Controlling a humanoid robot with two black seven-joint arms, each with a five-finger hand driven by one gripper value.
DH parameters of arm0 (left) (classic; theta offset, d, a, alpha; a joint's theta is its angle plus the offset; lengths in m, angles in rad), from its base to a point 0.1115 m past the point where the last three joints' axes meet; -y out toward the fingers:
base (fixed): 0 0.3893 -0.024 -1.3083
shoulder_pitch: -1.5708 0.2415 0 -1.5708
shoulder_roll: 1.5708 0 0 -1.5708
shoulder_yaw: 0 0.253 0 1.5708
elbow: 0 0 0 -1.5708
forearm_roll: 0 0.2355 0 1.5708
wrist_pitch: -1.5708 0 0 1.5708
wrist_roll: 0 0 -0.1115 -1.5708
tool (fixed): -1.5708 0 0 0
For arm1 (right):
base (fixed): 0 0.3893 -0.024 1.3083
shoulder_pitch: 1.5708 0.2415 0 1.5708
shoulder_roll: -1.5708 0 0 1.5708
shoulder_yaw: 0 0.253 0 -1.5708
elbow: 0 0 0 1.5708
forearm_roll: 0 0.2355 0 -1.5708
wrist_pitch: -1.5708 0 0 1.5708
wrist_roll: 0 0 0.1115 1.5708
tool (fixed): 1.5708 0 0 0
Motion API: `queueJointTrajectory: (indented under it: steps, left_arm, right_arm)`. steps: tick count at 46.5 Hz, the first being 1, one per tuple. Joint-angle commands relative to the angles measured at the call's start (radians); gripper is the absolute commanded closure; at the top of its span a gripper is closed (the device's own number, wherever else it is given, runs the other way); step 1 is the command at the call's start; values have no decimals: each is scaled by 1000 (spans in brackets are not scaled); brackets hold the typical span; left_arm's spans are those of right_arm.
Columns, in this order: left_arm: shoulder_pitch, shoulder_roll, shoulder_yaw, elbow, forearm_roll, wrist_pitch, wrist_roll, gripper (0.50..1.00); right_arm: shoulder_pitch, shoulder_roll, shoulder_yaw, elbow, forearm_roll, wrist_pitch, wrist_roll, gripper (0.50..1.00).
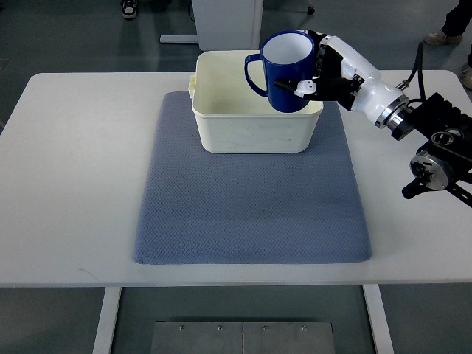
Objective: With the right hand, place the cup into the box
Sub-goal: 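Lift the mug with the right hand up over the white box, then lower the mug into the box and open the right hand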
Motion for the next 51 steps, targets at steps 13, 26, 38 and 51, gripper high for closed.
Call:
queueJointTrajectory:
  steps: [13, 26, 38, 51]
  left_arm:
    - [0, 0, 0, 0, 0, 0, 0, 500]
    - [0, 0, 0, -1, 0, 0, 0, 500]
    - [0, 0, 0, 0, 0, 0, 0, 500]
    - [0, 0, 0, 0, 0, 0, 0, 500]
  right_arm:
    - [77, 173, -11, -200, 0, -4, -52, 1000]
    - [111, 330, -8, -393, -1, -4, -67, 1000]
    - [111, 445, -3, -554, 0, -4, -61, 1000]
    - [83, 503, 7, -646, 0, -8, -52, 1000]
